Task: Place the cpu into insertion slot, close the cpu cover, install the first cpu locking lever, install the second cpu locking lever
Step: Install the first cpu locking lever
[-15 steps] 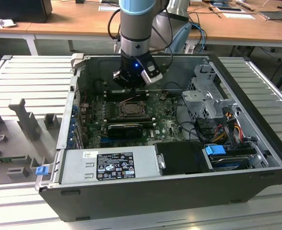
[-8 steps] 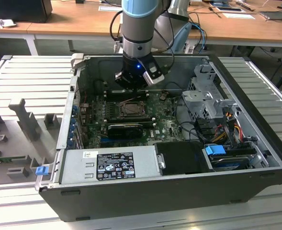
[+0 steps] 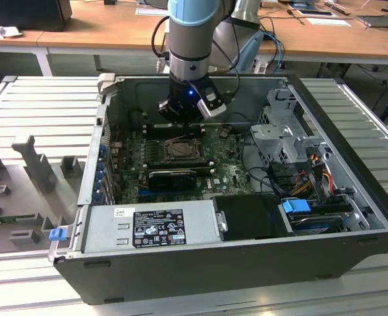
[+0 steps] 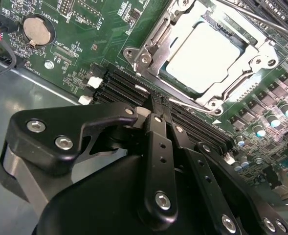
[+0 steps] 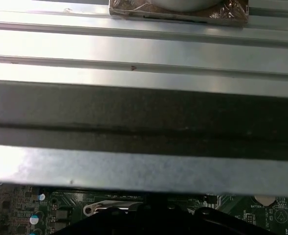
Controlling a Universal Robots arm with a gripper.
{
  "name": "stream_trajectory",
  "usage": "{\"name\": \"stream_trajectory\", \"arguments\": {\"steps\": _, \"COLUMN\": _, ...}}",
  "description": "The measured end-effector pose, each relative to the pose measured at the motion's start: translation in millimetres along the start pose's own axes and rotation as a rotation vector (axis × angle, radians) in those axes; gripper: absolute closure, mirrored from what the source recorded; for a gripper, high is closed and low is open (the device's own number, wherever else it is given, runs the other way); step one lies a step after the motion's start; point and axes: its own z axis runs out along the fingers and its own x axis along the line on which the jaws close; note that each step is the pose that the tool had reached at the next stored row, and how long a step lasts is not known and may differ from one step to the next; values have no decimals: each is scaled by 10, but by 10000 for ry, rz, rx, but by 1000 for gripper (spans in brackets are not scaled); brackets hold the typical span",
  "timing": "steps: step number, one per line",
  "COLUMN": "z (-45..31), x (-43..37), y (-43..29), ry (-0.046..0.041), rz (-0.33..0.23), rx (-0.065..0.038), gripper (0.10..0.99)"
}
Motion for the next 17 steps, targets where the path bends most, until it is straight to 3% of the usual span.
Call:
{"name": "stream_trajectory", "arguments": {"steps": 11, "z": 84, "x": -34, "y": -8, "ry": 1, "rz": -1, "rx": 6, "gripper": 980}}
{"name": "stream_trajectory", "arguments": {"steps": 13, "z": 96, "x": -37, "y": -9, "ry": 2, "rz": -1, "rx": 37, "gripper": 980}}
{"name": "stream_trajectory", "arguments": {"steps": 16, "z": 119, "x": -41, "y": -12, "ry": 11, "rz": -4, "rx": 214, "gripper": 980}}
{"name": "stream_trajectory", "arguments": {"steps": 17, "z": 128, "x": -41, "y": -13, "ry": 12, "rz": -5, "rx": 225, "gripper": 980}}
